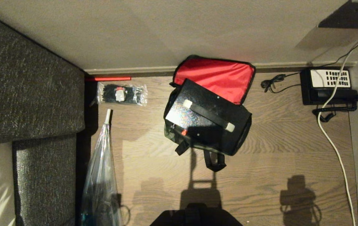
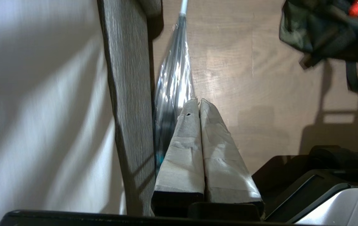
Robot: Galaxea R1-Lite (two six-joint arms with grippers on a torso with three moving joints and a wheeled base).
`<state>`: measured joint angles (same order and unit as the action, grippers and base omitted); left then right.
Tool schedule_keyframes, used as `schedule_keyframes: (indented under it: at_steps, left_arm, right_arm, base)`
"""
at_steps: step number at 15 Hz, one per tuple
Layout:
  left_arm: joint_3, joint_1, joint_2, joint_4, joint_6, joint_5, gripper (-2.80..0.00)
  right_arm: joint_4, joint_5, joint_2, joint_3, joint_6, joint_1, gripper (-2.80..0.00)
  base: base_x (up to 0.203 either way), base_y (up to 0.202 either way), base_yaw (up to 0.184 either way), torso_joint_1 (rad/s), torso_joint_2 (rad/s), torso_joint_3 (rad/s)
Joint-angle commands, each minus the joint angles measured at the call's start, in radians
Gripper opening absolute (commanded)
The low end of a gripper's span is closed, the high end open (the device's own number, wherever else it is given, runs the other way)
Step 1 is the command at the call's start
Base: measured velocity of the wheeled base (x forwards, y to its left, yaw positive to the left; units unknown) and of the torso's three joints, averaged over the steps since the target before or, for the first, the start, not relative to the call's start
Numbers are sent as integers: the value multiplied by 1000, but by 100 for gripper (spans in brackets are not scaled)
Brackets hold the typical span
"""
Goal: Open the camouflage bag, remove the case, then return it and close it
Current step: Close the top of the storage box
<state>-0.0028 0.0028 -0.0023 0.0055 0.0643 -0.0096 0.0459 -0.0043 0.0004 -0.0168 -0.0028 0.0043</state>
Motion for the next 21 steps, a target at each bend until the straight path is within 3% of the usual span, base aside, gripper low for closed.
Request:
schedule_keyframes:
  at_steps: [1,7,14,17,18,21]
  left_arm:
    - [1,0,2,1,0,-1,-280]
    - [1,0,2,1,-1,0,-280]
    - [3,0,2,-1,-6,2,-280]
    - [1,0,2,-1,-6,0,-280]
    - [3,0,2,-1,-8,2,-280]
    - [2,0,2,-1,-8,2,-280]
  right_arm:
    - [0,0,-25,0,0,0,-280]
    - [0,0,-25,0,0,0,-280]
    - [18,3,-25,-6,-12,0,-280]
    - [39,-11,-25,-26,33,0,-280]
    - [95,-15,-25,-81,43,0,-280]
    - [506,27,-25,-333,96,0,-280]
  base:
    - [184,0,-1,2,2,2]
    - [180,0,-1,2,3,3]
    - [0,0,0,0,0,0]
    - [0,0,0,0,0,0]
    - [0,0,0,0,0,0]
    - [0,0,0,0,0,0]
